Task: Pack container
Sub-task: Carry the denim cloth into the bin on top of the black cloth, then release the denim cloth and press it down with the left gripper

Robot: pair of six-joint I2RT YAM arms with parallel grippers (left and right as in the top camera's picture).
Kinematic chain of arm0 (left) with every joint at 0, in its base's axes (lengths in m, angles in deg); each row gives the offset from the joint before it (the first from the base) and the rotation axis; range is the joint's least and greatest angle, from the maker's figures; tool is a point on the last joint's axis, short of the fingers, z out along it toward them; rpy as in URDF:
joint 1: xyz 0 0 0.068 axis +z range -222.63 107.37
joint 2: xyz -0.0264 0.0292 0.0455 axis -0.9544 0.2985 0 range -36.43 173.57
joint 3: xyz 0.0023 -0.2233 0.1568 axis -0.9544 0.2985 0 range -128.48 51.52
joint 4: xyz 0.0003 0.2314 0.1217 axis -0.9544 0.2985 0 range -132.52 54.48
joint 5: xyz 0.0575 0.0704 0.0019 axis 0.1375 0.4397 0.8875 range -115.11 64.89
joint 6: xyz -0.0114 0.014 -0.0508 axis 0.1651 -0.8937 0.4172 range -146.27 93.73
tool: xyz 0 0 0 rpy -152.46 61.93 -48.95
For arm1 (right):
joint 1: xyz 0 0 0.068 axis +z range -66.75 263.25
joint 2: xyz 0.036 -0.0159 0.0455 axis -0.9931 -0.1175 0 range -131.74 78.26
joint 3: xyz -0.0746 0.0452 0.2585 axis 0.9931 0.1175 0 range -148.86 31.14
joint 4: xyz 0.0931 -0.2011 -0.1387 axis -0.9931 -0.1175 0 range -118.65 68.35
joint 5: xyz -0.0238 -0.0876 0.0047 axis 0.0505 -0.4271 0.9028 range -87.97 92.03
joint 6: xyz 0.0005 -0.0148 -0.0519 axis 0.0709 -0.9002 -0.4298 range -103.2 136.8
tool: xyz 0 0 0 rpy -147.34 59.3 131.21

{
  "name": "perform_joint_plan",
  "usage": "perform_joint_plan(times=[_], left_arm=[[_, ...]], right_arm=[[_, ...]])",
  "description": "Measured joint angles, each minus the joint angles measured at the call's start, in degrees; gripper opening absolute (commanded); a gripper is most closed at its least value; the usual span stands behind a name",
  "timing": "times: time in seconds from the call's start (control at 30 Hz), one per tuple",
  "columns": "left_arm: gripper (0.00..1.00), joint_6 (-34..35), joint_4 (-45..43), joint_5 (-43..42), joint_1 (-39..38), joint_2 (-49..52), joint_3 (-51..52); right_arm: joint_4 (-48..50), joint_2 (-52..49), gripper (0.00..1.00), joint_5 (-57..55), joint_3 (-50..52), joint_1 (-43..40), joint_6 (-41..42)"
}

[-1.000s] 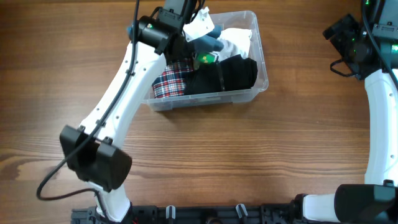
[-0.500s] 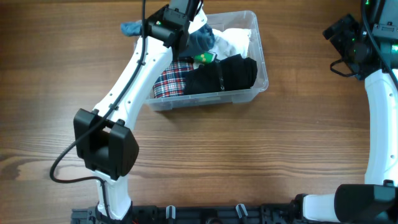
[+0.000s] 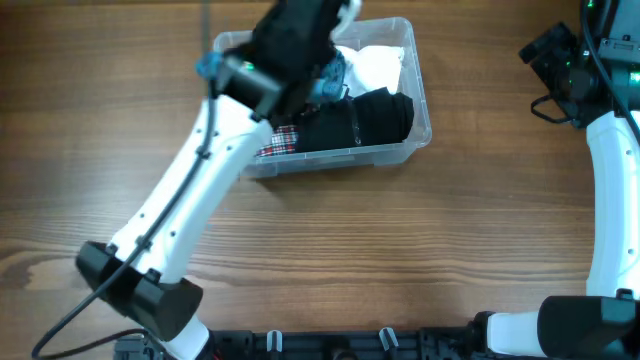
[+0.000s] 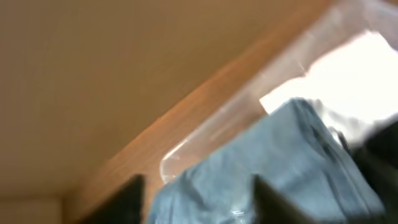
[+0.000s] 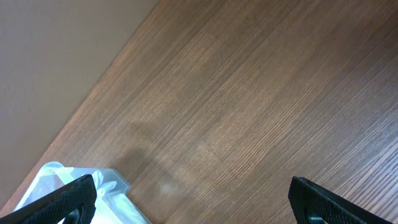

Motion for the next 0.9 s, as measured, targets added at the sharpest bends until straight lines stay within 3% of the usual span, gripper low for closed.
perform_joint_plan(times=[0.1, 0.3, 0.53, 0.9], left_arm=[[0.04, 8.1, 0.9, -3.1, 4.6, 0.2, -0.1], [0.04, 22.2, 8.9, -13.7, 12.6, 3.3, -0.1], [0.04, 29.7, 14.3, -20.5, 12.9, 9.4, -0.1], [0.04, 37.7, 14.1, -27.4, 11.6, 22.2, -0.1]], right_arm=[[0.0, 0.0, 1.00, 0.0, 0.0, 0.0, 0.0], [0.0, 0.0, 1.00, 0.0, 0.0, 0.0, 0.0], [0.0, 0.0, 1.00, 0.0, 0.0, 0.0, 0.0], [0.0, 0.0, 1.00, 0.0, 0.0, 0.0, 0.0]])
